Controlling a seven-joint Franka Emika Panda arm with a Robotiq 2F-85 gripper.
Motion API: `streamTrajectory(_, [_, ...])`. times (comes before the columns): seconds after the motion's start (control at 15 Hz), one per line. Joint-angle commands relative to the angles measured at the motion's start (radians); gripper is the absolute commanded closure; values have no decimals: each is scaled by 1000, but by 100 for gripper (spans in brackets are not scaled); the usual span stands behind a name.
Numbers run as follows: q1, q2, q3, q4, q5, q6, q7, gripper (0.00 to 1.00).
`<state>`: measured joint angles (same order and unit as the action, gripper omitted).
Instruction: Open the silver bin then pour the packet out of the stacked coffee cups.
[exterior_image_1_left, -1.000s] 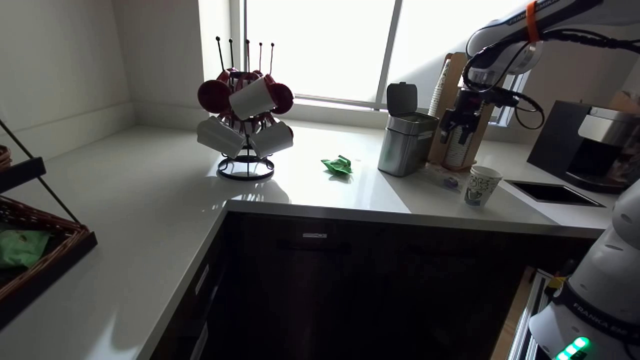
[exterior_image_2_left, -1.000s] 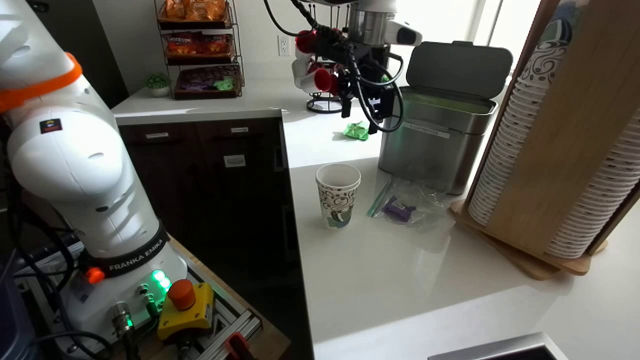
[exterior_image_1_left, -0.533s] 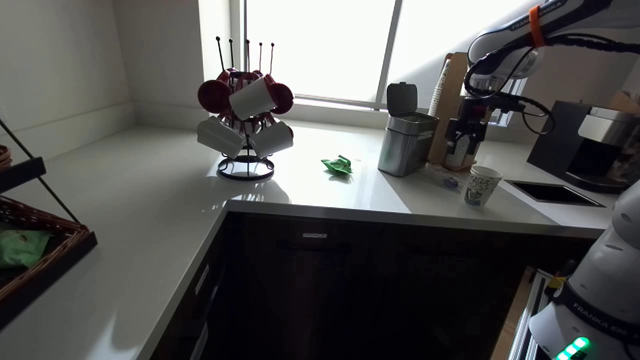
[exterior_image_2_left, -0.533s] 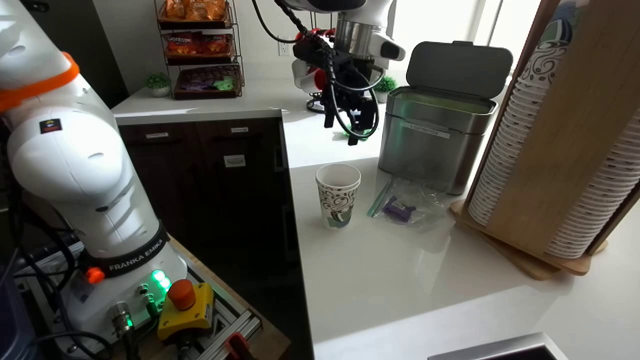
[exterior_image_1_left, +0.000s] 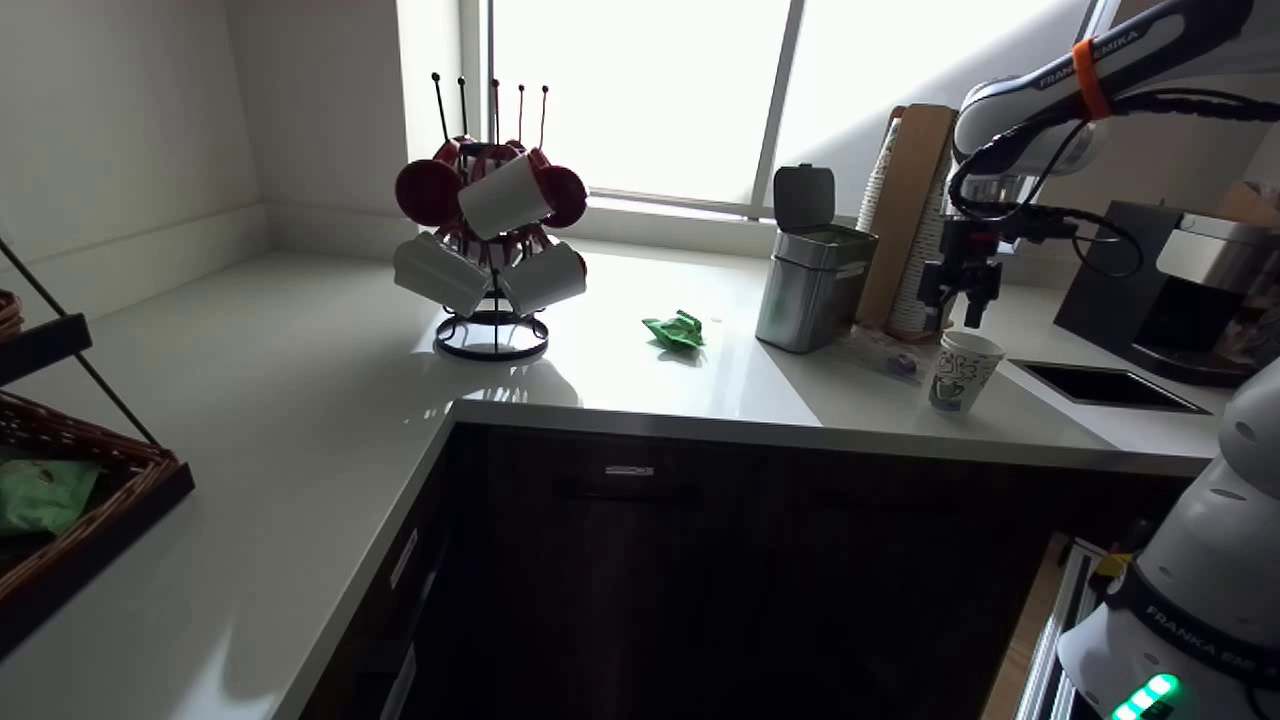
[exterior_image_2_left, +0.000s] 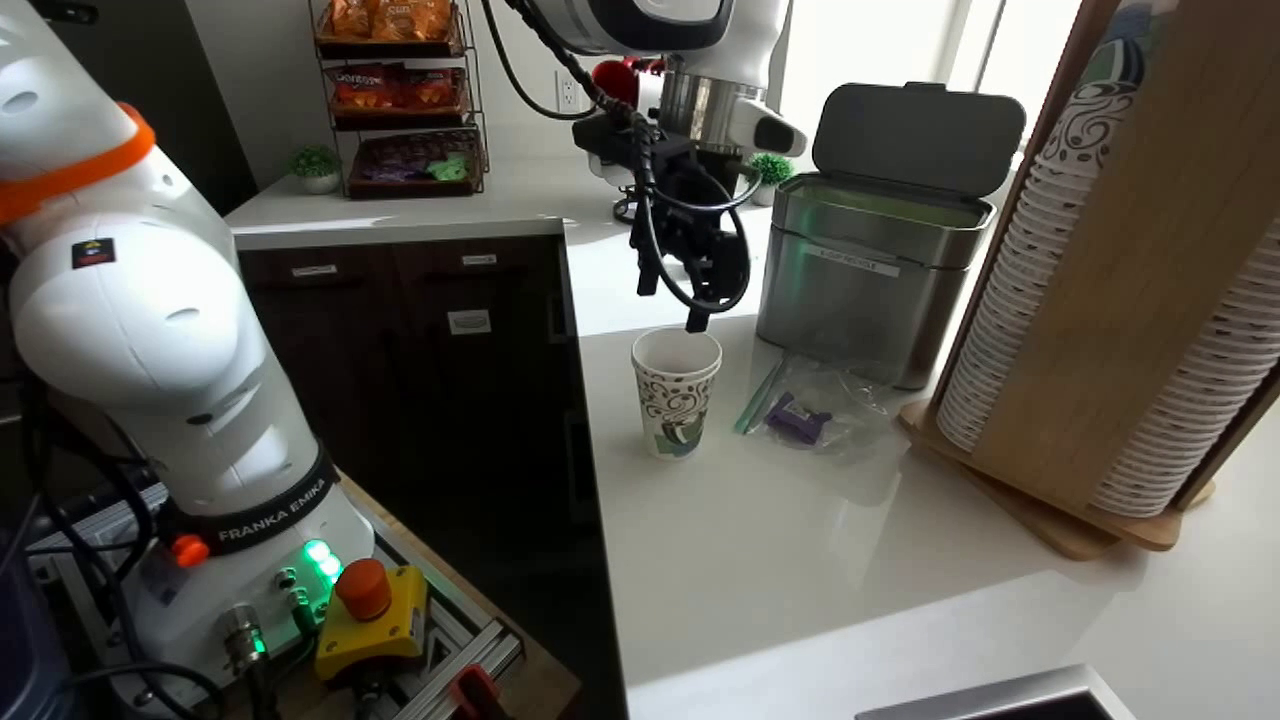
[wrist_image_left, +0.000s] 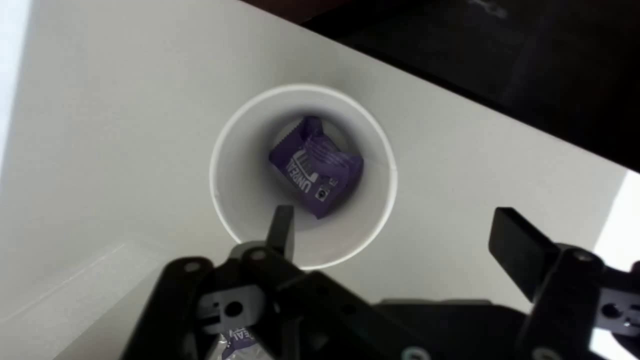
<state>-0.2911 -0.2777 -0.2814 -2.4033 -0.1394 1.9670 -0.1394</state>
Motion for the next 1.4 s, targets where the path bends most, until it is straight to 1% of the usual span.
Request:
streamTrajectory(0.0, [-7,-29,-8,-49,-27,34,1,0])
streamTrajectory(0.27, [-7,-25,-7,-56,-29,42,2,0])
streamTrajectory(0.4, [-7,-24,-7,-57,-27,40,3,27])
streamTrajectory(0.47, [-6,-24,-7,-58,-26,39,4,34])
streamTrajectory(0.53, [-7,-23,-7,-60,-26,40,5,44])
streamTrajectory(0.67, [-7,-21,-7,-60,-26,37,6,58])
streamTrajectory(0.73, [-7,-20,-7,-60,-26,37,6,66])
streamTrajectory(1.0, [-8,-22,-8,-61,-26,31,4,96])
streamTrajectory(1.07, [-8,-21,-9,-61,-26,30,4,100])
streamTrajectory(1.33, [-11,-27,-10,-61,-29,30,4,99])
